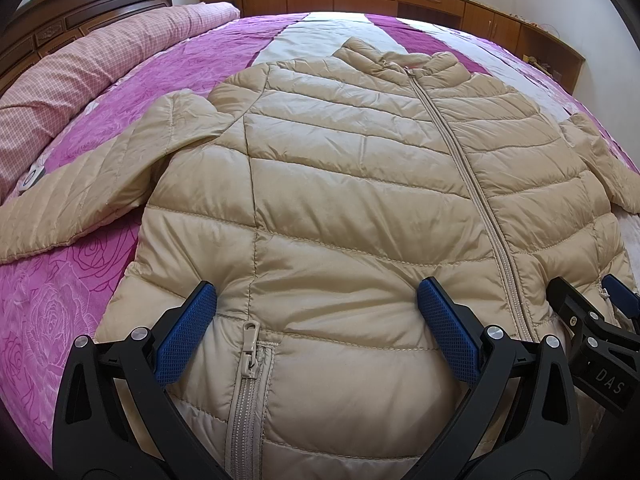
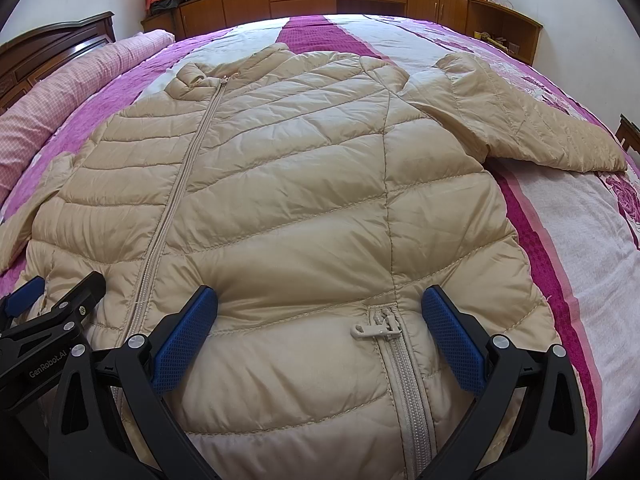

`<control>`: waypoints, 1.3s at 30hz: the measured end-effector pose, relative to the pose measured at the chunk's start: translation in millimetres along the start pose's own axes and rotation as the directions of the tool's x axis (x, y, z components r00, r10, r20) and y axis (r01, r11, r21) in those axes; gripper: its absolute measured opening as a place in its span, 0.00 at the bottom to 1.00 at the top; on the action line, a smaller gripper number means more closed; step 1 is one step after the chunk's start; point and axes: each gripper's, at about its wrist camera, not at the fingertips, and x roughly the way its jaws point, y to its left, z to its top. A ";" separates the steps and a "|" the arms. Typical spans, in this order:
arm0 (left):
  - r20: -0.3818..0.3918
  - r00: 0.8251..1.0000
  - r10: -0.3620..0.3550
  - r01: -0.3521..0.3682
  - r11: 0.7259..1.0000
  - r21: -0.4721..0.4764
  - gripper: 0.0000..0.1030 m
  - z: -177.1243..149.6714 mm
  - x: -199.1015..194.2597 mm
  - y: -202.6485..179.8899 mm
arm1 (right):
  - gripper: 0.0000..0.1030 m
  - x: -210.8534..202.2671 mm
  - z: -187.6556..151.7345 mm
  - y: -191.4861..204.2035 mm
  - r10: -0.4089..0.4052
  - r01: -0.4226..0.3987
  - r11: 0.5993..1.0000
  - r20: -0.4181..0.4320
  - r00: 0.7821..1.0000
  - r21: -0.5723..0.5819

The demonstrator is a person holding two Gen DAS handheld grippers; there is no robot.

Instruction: Fold large clothes

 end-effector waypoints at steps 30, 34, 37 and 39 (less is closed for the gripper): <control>-0.001 1.000 0.018 -0.018 1.000 0.009 0.97 0.3 3.3 -4.0 | 0.96 -0.1 -0.1 0.7 -0.003 0.003 1.000 -0.002 1.000 -0.004; 0.001 1.000 0.003 -0.003 1.000 -0.003 0.97 -0.4 4.2 -2.4 | 0.96 -0.1 0.0 0.7 -0.003 0.003 1.000 -0.002 1.000 -0.003; 0.006 1.000 0.008 -0.008 1.000 0.001 0.97 -1.5 3.7 -3.2 | 0.96 -0.4 0.0 0.6 -0.002 0.002 1.000 -0.002 1.000 -0.003; 0.006 1.000 0.007 -0.007 1.000 0.000 0.97 -1.8 3.6 -3.2 | 0.96 -0.2 0.1 0.7 -0.002 0.002 1.000 -0.002 1.000 -0.003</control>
